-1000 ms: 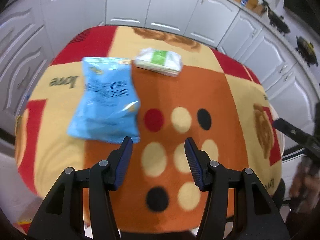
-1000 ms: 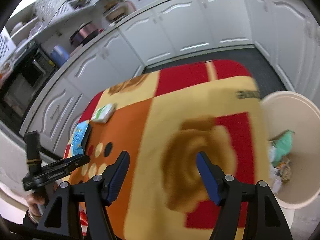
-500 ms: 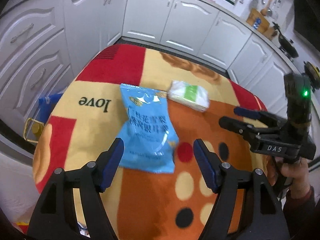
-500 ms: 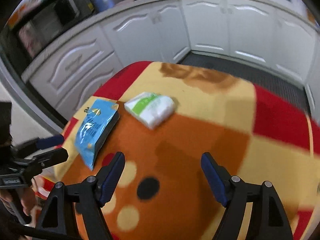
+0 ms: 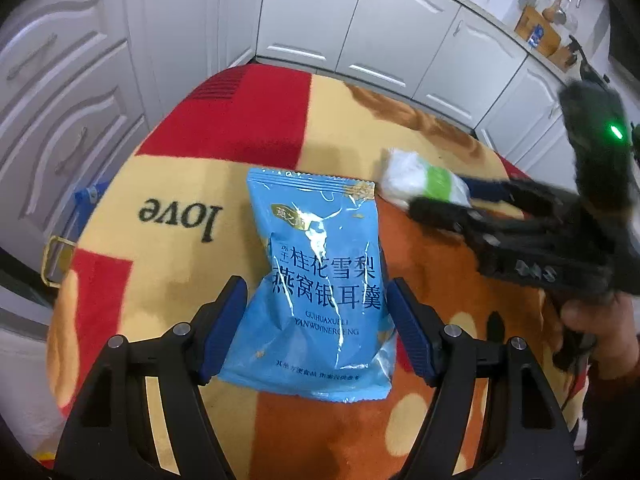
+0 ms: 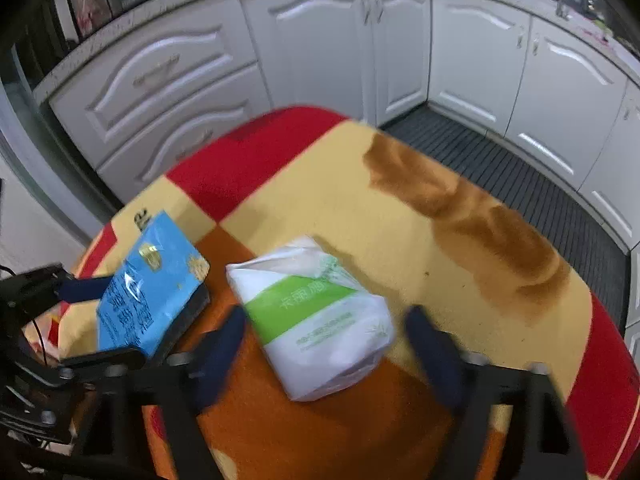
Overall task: Collect trash
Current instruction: 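Grasp the blue snack bag with the left tool while the right tool grasps the white packet, then carry the blue bag and white packet over the beige bucket with both tools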
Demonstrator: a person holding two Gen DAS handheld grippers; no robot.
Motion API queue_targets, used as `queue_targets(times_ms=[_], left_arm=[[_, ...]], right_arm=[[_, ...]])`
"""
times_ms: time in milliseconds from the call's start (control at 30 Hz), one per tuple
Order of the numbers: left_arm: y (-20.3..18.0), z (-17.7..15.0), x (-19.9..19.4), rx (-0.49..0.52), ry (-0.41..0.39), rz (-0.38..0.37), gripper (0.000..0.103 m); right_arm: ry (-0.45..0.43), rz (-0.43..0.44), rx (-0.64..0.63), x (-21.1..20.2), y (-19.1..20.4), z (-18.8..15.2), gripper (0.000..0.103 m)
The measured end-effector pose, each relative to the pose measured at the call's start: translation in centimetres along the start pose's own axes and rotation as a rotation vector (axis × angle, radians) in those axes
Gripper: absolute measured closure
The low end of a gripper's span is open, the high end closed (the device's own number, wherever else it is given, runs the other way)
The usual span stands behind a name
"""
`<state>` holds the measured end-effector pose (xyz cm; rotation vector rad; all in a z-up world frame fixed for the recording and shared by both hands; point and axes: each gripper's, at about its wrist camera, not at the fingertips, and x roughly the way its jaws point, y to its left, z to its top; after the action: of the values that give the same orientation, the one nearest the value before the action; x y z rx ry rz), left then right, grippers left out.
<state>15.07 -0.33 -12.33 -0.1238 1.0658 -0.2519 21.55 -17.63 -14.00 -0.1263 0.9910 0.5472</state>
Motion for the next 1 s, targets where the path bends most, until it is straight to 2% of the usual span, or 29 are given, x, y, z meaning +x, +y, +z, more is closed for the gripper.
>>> queue_targets(times_ms=[67, 100, 133, 200, 300, 433, 600, 1000], left_arm=[[-0.1, -0.2, 0.1, 0.003, -0.002, 0.014, 0.038], [-0.2, -0.4, 0.0, 0.016, -0.005, 0.03, 0.046], [-0.4, -0.5, 0.0, 0.028, -0.008, 0.038, 0.048], [-0.6, -1.0, -0.6, 0.039, -0.011, 0.02, 0.053], [-1.3, -1.7, -1.7, 0.047, -0.023, -0.013, 0.057], [-3.5, -2.6, -3.4, 0.075, -0.051, -0.043, 0.058], [-7.9, -4.0, -5.1, 0.163, -0.086, -0.078, 0.058], [-17.1, -6.1, -5.0, 0.303, -0.081, -0.154, 0.058]], right_arm=[[0.005, 0.016, 0.014, -0.7, -0.1, -0.8, 0.05], [-0.003, 0.008, 0.015, -1.2, 0.0, -1.3, 0.05], [-0.02, -0.004, 0.021, -1.9, 0.1, -2.0, 0.05], [-0.06, 0.0, 0.063, -3.9, -0.3, -3.5, 0.05], [-0.121, 0.008, 0.149, -7.3, -0.8, -6.5, 0.05], [-0.156, -0.016, 0.207, -10.3, -0.5, -10.0, 0.05], [-0.219, -0.101, 0.279, -14.4, -0.4, -14.2, 0.05], [-0.298, -0.219, 0.43, -21.0, -3.0, -20.4, 0.05]])
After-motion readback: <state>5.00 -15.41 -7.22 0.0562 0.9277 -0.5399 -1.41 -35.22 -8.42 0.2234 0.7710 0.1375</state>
